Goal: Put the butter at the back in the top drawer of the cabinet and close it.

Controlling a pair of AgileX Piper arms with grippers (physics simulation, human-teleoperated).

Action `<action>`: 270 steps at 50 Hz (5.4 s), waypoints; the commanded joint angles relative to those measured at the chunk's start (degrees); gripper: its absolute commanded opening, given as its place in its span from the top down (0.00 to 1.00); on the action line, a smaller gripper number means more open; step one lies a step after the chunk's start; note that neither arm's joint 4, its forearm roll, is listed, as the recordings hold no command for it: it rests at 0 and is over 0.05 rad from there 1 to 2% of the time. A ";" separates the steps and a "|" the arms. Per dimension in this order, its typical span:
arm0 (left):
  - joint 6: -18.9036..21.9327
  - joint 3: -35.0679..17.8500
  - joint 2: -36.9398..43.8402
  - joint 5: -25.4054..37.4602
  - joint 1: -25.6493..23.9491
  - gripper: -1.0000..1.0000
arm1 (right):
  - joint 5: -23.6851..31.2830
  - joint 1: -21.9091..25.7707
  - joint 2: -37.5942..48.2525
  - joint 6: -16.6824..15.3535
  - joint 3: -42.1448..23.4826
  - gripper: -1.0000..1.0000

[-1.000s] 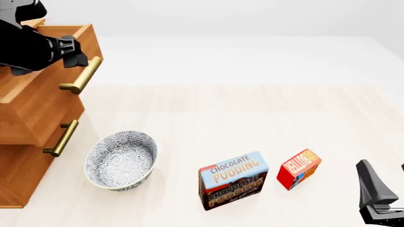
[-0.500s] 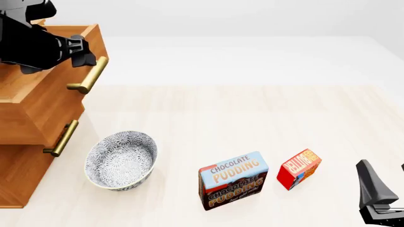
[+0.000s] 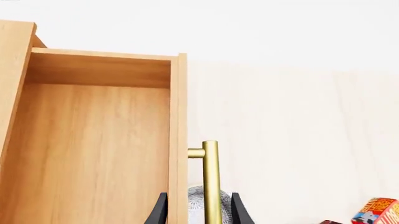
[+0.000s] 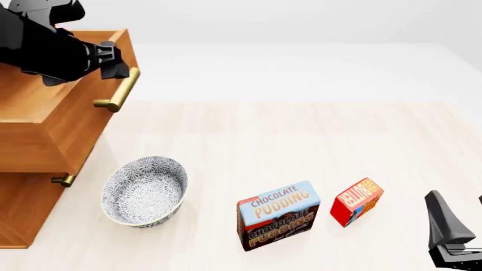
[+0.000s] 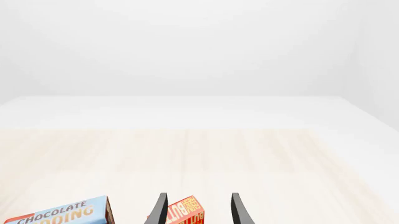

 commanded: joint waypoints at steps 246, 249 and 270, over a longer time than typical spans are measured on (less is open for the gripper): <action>1.98 -57.36 51.99 14.07 -41.88 0.00 | 0.00 0.00 0.00 0.00 0.00 0.00; 1.63 -57.40 52.82 13.85 -42.36 0.00 | 0.00 0.00 0.00 0.00 0.00 0.00; -0.16 -57.19 56.22 13.06 -44.67 0.00 | 0.00 0.00 0.00 0.00 0.00 0.00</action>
